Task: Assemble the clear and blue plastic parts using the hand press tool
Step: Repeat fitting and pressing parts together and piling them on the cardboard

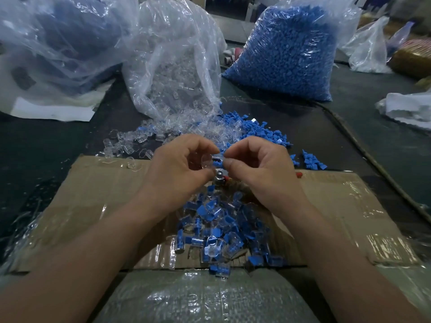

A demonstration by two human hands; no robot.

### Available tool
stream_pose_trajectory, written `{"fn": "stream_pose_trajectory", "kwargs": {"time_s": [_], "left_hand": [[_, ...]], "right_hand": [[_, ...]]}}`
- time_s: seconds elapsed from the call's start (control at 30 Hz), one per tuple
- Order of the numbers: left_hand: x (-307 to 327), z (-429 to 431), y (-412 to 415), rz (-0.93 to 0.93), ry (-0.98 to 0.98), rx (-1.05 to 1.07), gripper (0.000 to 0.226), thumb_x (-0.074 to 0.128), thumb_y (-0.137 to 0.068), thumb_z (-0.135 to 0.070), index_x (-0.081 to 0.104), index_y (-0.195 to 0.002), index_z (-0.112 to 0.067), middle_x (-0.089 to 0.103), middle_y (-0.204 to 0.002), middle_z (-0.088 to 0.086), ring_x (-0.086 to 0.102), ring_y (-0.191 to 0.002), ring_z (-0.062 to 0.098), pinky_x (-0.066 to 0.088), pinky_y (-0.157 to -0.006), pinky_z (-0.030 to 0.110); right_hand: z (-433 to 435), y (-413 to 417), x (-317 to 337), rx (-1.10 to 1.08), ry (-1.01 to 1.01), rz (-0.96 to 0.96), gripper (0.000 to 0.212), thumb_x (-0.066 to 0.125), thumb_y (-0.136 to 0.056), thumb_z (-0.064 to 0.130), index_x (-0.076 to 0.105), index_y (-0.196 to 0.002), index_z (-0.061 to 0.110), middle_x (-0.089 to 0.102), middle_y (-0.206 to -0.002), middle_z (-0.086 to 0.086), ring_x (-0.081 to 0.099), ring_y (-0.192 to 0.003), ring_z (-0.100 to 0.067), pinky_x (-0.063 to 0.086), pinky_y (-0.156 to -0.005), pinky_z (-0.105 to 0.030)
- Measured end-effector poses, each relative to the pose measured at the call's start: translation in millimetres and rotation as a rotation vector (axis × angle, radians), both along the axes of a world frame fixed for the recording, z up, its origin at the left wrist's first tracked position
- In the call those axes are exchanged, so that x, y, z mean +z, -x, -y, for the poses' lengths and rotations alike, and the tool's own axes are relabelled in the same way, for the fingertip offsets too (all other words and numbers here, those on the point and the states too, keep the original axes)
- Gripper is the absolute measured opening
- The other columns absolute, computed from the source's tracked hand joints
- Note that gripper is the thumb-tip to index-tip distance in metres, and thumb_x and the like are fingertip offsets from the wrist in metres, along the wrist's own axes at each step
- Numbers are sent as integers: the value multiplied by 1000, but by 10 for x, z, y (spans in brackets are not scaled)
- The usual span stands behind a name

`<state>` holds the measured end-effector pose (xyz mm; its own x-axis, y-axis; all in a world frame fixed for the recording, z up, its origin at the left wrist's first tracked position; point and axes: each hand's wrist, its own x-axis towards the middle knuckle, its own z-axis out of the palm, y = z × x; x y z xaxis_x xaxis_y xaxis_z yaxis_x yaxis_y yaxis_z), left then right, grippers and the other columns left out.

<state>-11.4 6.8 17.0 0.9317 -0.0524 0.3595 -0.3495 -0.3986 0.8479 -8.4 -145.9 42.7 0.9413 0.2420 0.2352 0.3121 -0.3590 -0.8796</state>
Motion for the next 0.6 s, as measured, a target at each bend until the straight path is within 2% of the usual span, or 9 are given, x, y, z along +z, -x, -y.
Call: {"fn": "stream_pose_trajectory", "kwargs": {"time_s": [0.07,0.17,0.3,0.4,0.5,0.6], "left_hand": [[-17,11,2,54,-35,-4,45,77,-66,3,57,-78,-36,55,-70,-14,54,-65,0,45,-60,9],[-23,18,9,85,-54,-36,44,75,-67,4,60,-83,-34,56,-79,-7,57,-74,0,45,-66,5],[-24,20,25,116,-74,-51,35,74,-70,1,63,-90,-26,59,-81,-10,59,-75,2,47,-66,7],[-29,40,43,142,-64,-40,41,76,-69,2,60,-95,-25,62,-79,-9,62,-73,5,51,-63,11],[-35,45,53,206,-121,-33,43,76,-68,3,60,-103,-16,61,-81,-11,62,-77,7,53,-67,16],[-22,41,53,200,-79,-25,43,76,-69,3,58,-99,-21,61,-80,-12,62,-79,5,51,-67,11]], "right_hand": [[-20,5,-10,3,-8,-2,26,69,-78,4,60,-70,27,61,-65,9,59,-60,-4,51,-59,-19],[-27,1,-17,-29,3,18,26,69,-78,4,60,-69,28,61,-63,9,57,-58,-2,48,-55,-15],[-10,-6,-13,-55,0,13,24,69,-77,4,61,-69,26,61,-63,9,57,-55,-1,47,-52,-14],[-13,-4,-23,-48,5,6,24,69,-77,4,61,-69,25,62,-64,9,58,-57,0,48,-54,-14],[-19,5,-12,-17,-14,-9,21,71,-76,7,62,-70,25,63,-61,11,59,-56,0,48,-54,-13],[-7,13,6,27,-91,-65,18,72,-75,7,63,-70,21,64,-58,10,60,-54,-1,49,-53,-14]]}}
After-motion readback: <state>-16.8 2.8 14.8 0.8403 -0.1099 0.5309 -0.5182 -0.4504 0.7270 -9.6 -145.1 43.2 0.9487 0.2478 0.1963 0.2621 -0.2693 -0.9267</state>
